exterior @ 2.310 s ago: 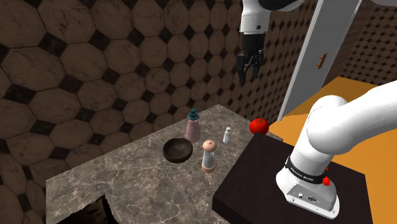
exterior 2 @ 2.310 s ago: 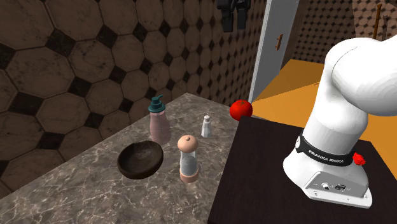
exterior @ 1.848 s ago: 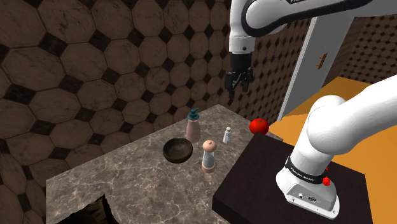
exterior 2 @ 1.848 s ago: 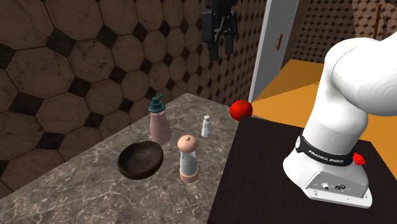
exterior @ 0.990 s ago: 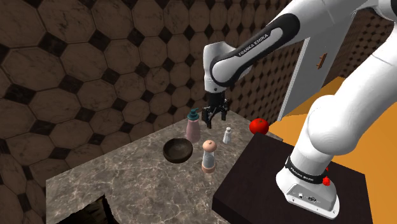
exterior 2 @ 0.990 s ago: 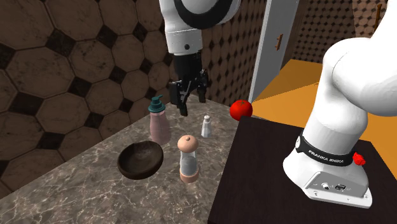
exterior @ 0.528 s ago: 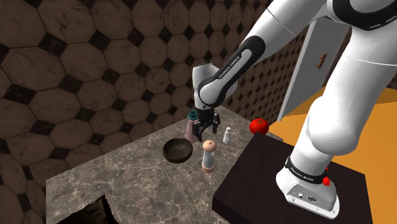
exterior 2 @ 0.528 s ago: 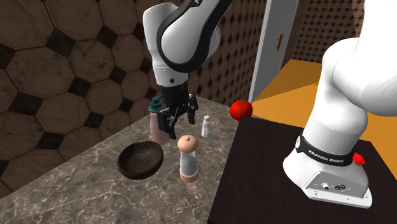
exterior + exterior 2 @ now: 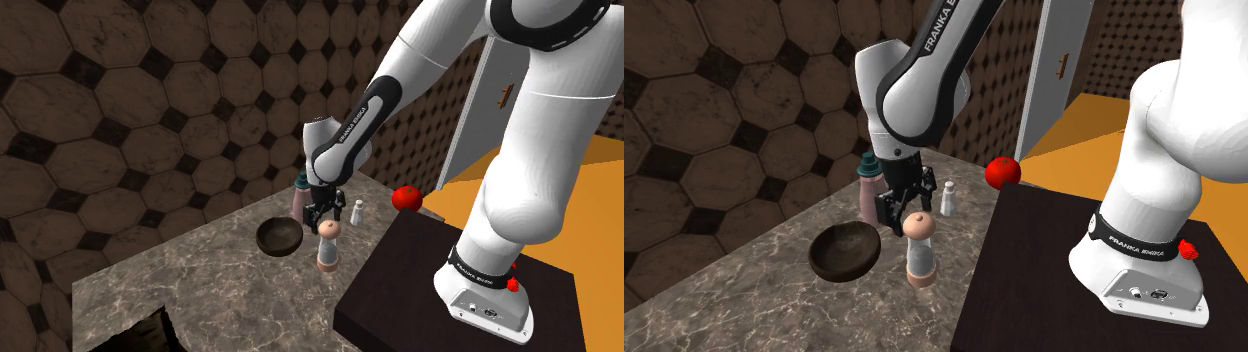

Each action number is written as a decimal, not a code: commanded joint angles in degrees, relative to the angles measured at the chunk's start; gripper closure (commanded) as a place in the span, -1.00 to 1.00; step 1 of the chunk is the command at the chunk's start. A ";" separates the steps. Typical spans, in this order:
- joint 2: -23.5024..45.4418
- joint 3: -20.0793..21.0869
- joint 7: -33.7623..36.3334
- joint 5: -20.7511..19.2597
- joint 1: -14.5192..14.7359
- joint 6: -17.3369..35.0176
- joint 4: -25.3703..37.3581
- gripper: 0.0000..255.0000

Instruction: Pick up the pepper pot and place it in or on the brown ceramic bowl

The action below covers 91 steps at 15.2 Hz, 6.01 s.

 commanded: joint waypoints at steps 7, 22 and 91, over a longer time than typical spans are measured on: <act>0.44 0.04 0.02 0.03 0.04 0.59 -0.09 -1.00; -3.69 0.01 0.25 -0.03 0.00 -3.75 0.12 1.00; 22.46 -0.79 2.46 -3.74 -0.23 -21.21 43.74 1.00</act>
